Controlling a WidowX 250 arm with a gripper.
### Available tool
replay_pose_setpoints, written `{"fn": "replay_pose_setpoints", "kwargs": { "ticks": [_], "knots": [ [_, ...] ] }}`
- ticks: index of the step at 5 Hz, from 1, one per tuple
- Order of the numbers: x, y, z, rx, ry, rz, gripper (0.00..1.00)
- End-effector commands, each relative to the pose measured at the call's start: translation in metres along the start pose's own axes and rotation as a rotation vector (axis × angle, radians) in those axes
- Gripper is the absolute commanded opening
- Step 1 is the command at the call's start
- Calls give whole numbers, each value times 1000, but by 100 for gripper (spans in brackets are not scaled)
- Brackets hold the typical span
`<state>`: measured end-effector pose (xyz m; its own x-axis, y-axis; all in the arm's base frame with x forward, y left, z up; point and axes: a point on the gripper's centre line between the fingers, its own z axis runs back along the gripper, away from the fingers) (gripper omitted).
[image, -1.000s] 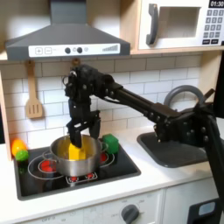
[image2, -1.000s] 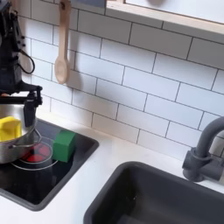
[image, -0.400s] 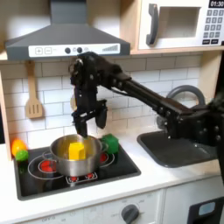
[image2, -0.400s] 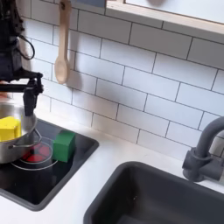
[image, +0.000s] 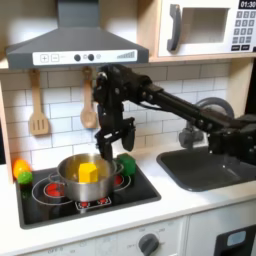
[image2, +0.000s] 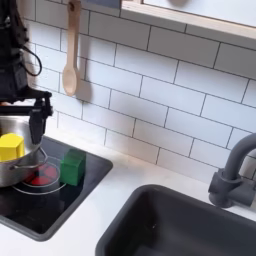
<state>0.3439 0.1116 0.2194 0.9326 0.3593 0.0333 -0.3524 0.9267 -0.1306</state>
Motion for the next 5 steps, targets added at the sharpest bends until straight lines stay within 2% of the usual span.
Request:
{"fn": "replay_pose_setpoints", "kwargs": {
  "ticks": [1,3,5],
  "knots": [
    [-15,-13,-4,-2,-12,-10,100],
    [-27,-32,-12,18,-41,-22,100],
    [-25,-39,-27,32,-50,8,100]
  ]
}}
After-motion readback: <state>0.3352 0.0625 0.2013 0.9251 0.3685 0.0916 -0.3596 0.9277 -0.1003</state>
